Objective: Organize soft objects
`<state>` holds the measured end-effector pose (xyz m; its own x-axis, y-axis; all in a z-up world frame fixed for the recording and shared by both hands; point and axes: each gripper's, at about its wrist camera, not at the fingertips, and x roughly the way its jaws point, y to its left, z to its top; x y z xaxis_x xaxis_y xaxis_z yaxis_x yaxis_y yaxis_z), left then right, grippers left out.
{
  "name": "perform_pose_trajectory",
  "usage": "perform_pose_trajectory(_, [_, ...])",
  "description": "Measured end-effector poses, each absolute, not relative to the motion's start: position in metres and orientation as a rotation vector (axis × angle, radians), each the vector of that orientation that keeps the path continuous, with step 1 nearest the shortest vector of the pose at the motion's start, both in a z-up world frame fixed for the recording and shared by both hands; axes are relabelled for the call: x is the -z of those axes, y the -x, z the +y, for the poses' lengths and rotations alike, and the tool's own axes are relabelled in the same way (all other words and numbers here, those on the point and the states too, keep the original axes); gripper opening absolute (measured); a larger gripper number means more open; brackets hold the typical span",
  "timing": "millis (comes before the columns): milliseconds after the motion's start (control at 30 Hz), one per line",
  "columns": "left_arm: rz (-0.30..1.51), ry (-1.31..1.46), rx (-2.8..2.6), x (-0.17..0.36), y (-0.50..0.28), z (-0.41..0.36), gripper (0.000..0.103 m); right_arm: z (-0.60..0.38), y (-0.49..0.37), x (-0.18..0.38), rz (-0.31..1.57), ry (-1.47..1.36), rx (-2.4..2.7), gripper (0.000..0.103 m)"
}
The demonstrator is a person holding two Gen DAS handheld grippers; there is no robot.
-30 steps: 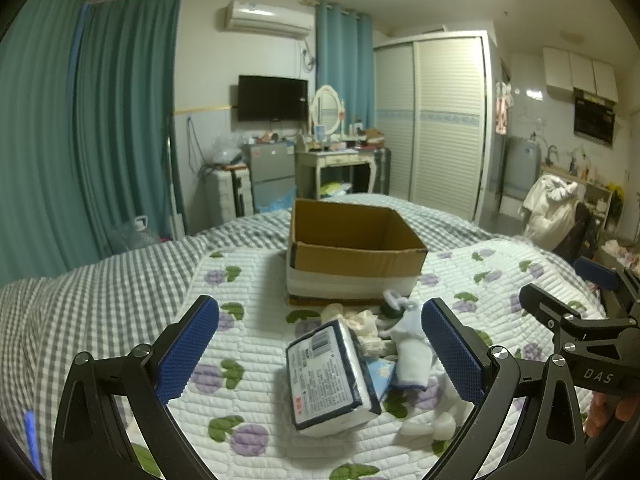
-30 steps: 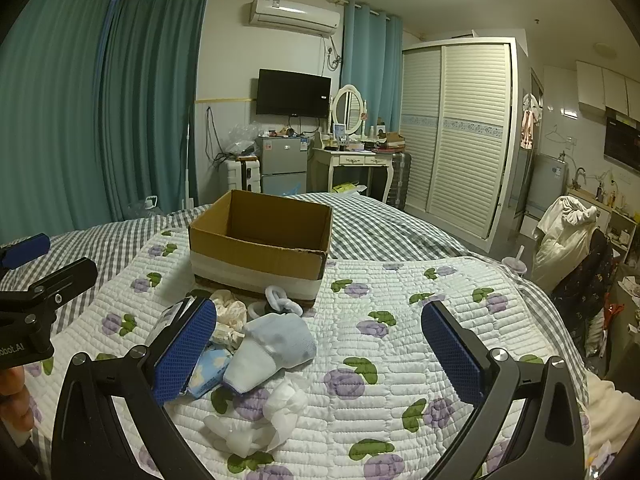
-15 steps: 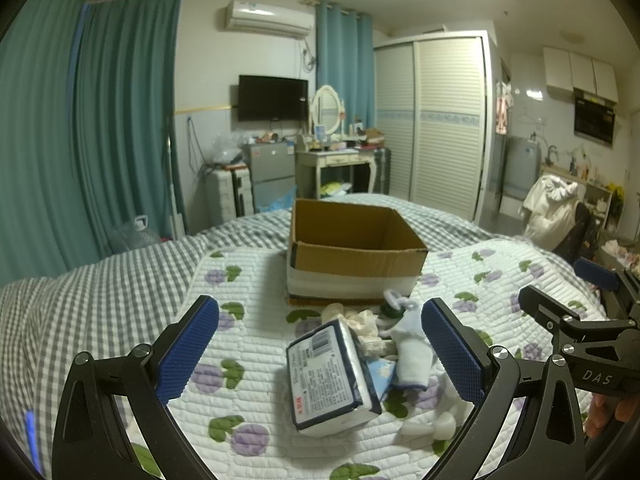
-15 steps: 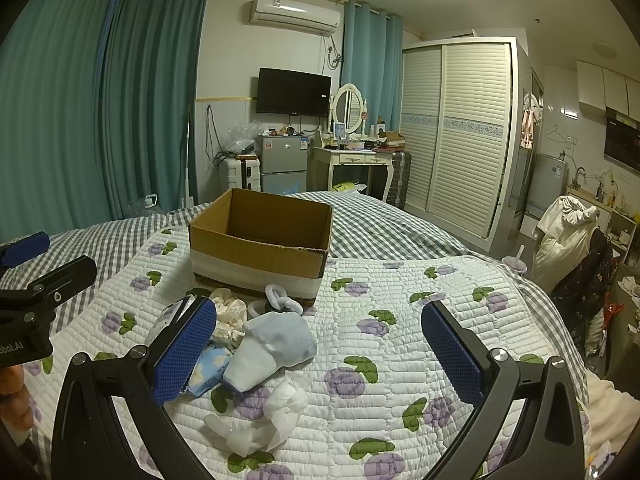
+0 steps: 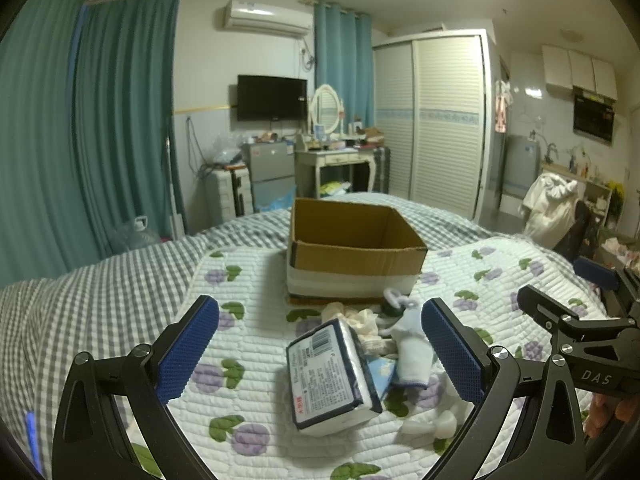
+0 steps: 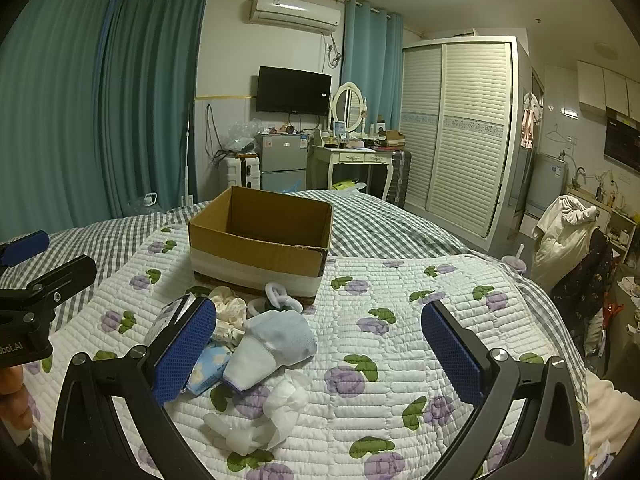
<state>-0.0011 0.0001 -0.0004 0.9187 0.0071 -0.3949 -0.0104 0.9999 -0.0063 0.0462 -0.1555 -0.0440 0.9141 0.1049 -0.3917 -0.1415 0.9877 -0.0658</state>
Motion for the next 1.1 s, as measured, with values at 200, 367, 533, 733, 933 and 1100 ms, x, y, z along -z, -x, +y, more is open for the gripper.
perform_pose_trajectory(200, [0.407, 0.01, -0.008, 0.001, 0.001, 0.0, 0.103, -0.155, -0.046, 0.047, 0.405, 0.096, -0.132, 0.103])
perform_pose_trajectory(367, [0.407, 0.01, -0.008, 0.001, 0.001, 0.0, 0.103, -0.155, -0.046, 0.046, 0.406, 0.096, -0.133, 0.103])
perform_pose_trajectory(533, [0.407, 0.01, -0.008, 0.001, 0.001, 0.0, 0.103, -0.155, -0.046, 0.047, 0.406, 0.098, -0.131, 0.103])
perform_pose_trajectory(733, [0.408, 0.01, -0.007, 0.002, 0.001, 0.0, 0.103, -0.155, -0.046, 0.046, 0.406, 0.098, -0.132, 0.103])
perform_pose_trajectory(933, [0.408, 0.009, -0.008, 0.003, 0.001, 0.0, 0.103, -0.155, -0.046, 0.045, 0.408, 0.101, -0.133, 0.103])
perform_pose_trajectory(1100, [0.398, 0.013, -0.01, 0.001, 0.005, 0.001, 0.103, -0.154, -0.04, 0.037, 0.389, 0.122, -0.118, 0.103])
